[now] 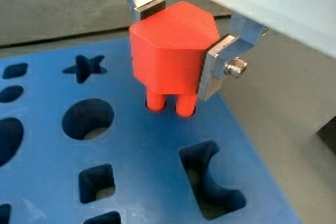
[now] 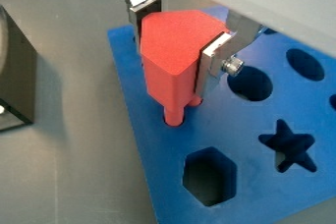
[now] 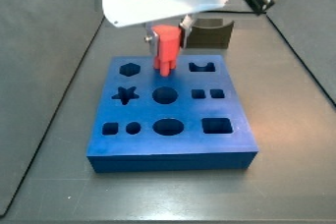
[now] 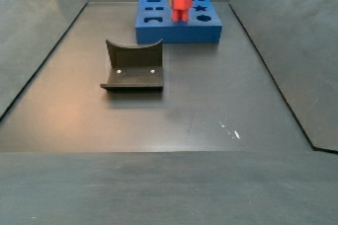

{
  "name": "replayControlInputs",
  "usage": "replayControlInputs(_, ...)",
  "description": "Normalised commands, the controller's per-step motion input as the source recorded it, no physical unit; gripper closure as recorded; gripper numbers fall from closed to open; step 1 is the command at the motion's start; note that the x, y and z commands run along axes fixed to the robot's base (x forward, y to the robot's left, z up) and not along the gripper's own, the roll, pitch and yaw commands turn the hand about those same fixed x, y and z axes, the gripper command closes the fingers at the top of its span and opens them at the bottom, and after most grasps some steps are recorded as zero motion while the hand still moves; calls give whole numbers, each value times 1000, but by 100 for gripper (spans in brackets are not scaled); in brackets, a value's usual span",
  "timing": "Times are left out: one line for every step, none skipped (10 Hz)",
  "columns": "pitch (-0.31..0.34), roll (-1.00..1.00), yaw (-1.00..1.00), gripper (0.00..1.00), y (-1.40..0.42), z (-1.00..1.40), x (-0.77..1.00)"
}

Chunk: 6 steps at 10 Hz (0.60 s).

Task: Insert the 3 prong object.

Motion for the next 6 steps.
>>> replayControlInputs(0,143,51,100,-43,-474,71)
replayControlInputs(0,147,37,100,-83,-494,106)
replayControlInputs(0,151,14,100,-91,-497,86)
replayControlInputs(0,134,0,100,-69,-449,43)
replayControlInputs(-20,0,0,100,0,0,0)
replayControlInputs(0,0,0,100,0,0,0)
